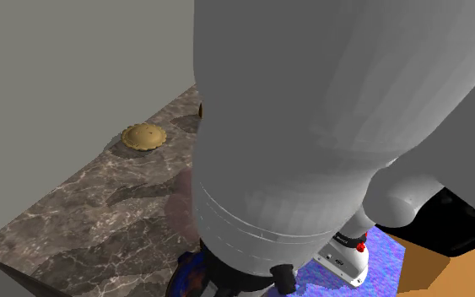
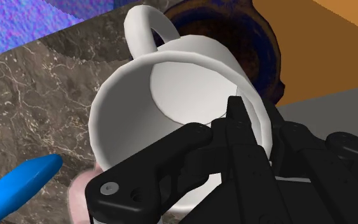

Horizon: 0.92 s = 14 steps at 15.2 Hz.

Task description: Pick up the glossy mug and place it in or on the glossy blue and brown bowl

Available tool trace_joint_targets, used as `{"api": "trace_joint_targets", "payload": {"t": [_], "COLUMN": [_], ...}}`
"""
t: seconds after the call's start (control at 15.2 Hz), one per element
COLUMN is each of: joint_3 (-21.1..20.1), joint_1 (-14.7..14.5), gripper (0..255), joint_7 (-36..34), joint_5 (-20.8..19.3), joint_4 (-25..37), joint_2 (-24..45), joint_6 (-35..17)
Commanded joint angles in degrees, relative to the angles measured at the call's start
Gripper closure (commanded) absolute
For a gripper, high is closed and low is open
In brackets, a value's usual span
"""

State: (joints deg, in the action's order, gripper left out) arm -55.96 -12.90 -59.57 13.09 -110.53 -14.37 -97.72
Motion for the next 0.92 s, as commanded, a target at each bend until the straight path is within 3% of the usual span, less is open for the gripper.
{"api": "trace_joint_targets", "payload": {"t": [0.0, 0.86], "joint_3": [-0.91, -3.61], "joint_1": [0.08, 0.39], "gripper": [255, 255], "joint_7": [-0.75, -1.72], "joint_5": [-0.35, -1.48], "joint_4": [-0.77, -9.19], "joint_2": [0.77, 3.31], "joint_6": [-1.47, -11.71]}}
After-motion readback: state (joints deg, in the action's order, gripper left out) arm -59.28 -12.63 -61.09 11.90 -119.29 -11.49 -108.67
